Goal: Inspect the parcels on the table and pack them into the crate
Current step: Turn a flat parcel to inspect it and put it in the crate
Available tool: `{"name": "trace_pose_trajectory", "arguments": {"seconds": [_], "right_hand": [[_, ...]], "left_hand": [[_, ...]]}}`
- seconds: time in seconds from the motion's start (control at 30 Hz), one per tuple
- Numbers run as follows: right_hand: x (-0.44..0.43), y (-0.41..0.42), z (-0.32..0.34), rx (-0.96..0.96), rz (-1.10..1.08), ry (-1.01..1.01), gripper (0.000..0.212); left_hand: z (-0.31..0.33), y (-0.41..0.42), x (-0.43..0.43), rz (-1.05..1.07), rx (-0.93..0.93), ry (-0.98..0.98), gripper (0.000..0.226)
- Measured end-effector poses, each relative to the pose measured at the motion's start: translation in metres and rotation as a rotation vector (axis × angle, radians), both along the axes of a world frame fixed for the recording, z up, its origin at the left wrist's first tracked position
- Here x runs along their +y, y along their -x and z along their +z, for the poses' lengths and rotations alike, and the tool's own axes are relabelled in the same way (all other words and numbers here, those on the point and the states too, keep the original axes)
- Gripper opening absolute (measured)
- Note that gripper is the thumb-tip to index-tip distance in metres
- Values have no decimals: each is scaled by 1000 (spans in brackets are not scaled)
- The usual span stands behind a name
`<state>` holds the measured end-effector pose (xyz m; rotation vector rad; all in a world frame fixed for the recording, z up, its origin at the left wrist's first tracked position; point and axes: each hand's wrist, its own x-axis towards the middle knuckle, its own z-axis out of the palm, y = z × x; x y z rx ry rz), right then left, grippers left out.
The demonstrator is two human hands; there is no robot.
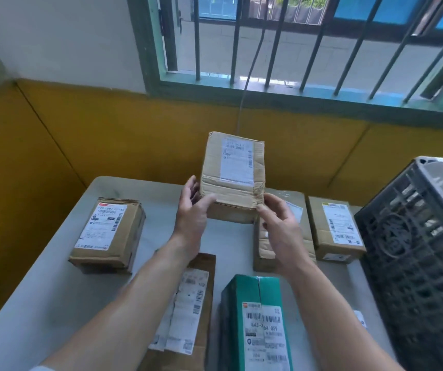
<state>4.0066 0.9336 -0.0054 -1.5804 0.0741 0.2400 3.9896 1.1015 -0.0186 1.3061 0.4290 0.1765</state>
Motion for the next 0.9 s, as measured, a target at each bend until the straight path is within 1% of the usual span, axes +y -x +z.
{"name": "trace_pose_trajectory", "arguments": {"seconds": [0.03,0.13,0.2,0.27,0.37,0.5,0.6,0.67,0.7,0.8,0.83,0.9], "right_hand": [[-10,-2,3,-4,-9,-23,41],[-28,-9,6,40,18,-110,55],[-37,-11,8,33,30,-132,53],[-46,-14,6,-7,-5,-151,48],[-55,-17,1,-35,-27,-168,49],[-57,-15,-5,-62,32,-171,56],[-58,-18,-5,-46,75,-178,71],[-60,-21,-4,-30,82,-181,77],[-61,-23,-4,-22,79,-182,76],[-63,-25,-6,-29,68,-174,56],[-64,-25,-7,-35,72,-172,55],[-65,-23,-9,-34,75,-182,66]], "left_hand": [[4,-1,-11,2,-15,34,79],[11,0,-36,-21,-71,89,69],[11,1,-51,-59,-97,87,65],[9,2,-60,-82,-112,76,60],[12,-1,-64,-105,-95,71,49],[20,-6,-61,-163,-40,68,50],[19,-5,-57,-161,-29,55,48],[15,-2,-58,-162,-22,61,51],[13,-1,-58,-166,-19,65,52],[15,-1,-56,-197,-7,56,60],[17,-2,-56,-211,1,48,65],[23,-7,-54,-225,20,27,69]]}}
